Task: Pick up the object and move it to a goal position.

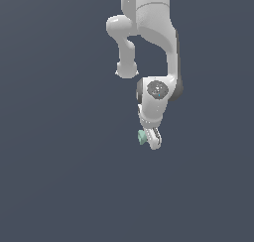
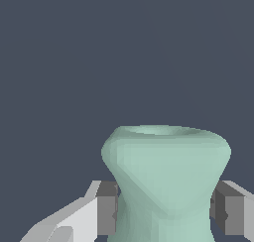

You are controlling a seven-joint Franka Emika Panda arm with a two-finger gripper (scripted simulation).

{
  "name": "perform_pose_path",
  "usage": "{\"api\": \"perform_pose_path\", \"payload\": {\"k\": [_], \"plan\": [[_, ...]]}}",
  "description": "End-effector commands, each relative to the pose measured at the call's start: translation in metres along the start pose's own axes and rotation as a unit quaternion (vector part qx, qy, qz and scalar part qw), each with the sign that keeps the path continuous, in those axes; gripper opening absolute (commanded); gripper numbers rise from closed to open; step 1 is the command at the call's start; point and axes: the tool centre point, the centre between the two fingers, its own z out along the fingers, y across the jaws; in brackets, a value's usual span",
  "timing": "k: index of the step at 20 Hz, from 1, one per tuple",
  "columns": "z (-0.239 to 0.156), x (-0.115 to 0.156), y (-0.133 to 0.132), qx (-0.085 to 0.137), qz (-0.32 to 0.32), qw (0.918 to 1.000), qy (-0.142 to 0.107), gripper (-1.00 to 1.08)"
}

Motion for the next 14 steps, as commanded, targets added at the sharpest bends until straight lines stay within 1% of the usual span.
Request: {"api": "perform_pose_path", "payload": {"k": [1,5,11,14], "plan": [[-0.001,0.008,0.004,0.0,0.001,1.0,0.0,-1.0],[-0.003,0.03,0.018,0.0,0.001,1.0,0.0,-1.0],[-0.007,0.078,0.045,0.0,0.001,1.0,0.0,-1.0],[-0.009,0.095,0.054,0.0,0.001,1.0,0.0,-1.0]]}}
